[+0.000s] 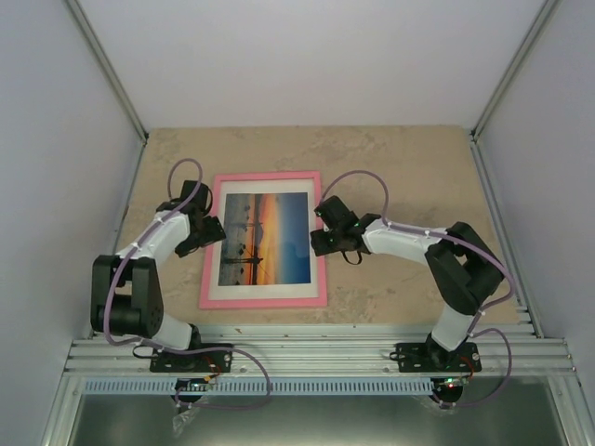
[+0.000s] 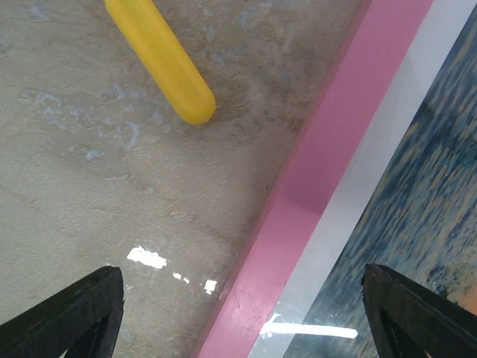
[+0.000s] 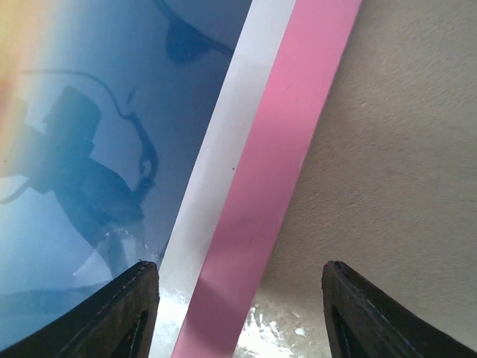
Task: Take the photo out of the frame
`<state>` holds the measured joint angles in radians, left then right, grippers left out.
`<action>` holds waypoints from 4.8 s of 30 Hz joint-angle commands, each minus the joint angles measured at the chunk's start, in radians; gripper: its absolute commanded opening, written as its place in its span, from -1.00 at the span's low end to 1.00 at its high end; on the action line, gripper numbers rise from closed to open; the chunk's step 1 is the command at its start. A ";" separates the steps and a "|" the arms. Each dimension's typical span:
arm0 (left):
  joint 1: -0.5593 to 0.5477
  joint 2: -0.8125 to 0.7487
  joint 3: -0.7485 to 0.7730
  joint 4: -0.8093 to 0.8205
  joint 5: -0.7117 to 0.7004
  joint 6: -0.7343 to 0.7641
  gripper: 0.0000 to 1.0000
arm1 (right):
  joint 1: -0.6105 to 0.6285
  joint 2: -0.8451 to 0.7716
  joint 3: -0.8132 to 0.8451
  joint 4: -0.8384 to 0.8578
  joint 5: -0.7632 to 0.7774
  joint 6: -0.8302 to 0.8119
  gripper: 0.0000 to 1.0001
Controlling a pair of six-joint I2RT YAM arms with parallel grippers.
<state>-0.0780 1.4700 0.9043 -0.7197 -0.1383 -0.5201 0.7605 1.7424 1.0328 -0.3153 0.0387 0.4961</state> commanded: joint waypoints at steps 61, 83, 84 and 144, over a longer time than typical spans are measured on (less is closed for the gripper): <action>0.005 0.026 0.145 -0.025 0.019 0.039 -0.77 | 0.090 0.063 0.125 -0.004 0.133 0.144 -0.99; -0.336 0.043 0.282 0.096 0.330 -0.201 -1.00 | -0.110 -0.238 -0.026 -0.138 0.191 -0.105 -0.99; -0.362 0.064 0.297 0.123 0.344 -0.227 -1.00 | -0.134 -0.256 -0.044 -0.147 0.215 -0.136 -0.99; -0.538 0.333 0.518 0.172 0.158 -0.268 0.67 | -0.616 -0.325 -0.063 -0.132 -0.105 -0.236 0.67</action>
<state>-0.6548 1.9652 1.5574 -0.5049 0.1005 -0.8387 0.0338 1.4918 1.0103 -0.4141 0.1406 0.2237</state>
